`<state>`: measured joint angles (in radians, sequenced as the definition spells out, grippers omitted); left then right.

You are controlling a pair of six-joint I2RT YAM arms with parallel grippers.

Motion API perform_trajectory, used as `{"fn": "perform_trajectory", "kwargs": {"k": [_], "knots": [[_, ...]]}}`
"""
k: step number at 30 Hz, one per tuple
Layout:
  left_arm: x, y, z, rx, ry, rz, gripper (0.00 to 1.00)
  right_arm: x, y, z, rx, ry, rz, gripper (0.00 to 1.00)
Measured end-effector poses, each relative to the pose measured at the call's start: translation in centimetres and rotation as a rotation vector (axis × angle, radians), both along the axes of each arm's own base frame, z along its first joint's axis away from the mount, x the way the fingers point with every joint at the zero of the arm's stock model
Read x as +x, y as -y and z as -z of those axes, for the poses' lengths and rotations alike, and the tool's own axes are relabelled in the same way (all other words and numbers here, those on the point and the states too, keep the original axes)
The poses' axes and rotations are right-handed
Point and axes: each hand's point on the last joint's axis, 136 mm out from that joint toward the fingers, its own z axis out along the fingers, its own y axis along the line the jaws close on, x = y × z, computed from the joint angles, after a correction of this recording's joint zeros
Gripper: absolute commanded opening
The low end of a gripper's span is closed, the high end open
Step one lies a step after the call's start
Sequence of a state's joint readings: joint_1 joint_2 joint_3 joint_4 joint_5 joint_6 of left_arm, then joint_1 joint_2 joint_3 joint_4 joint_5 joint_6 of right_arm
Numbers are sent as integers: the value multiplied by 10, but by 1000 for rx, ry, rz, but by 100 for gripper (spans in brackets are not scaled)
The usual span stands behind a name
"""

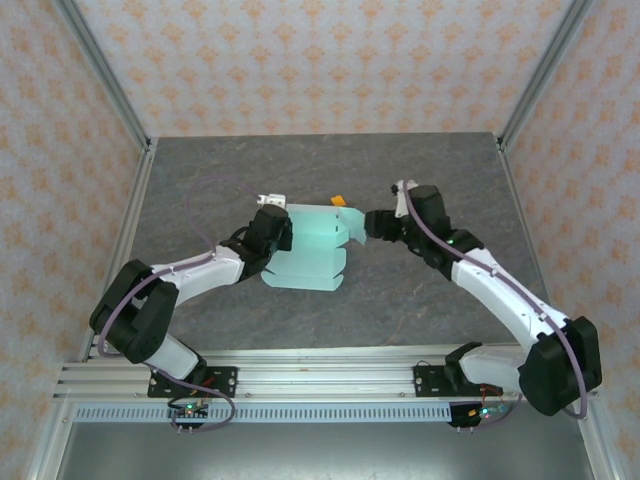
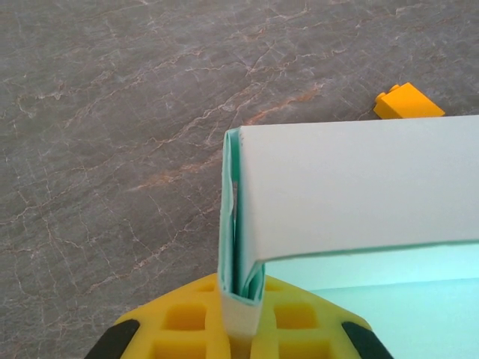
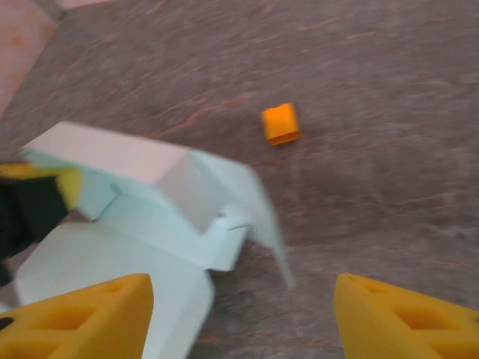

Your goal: Fold the paper box

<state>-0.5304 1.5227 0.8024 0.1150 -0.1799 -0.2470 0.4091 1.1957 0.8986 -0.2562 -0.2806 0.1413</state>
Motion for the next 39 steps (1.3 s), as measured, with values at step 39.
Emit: {"fn": "perform_trajectory", "kwargs": {"k": [39], "knots": [[-5, 7, -11, -60, 0, 25, 8, -3, -63, 70, 177, -155, -414, 50]]}}
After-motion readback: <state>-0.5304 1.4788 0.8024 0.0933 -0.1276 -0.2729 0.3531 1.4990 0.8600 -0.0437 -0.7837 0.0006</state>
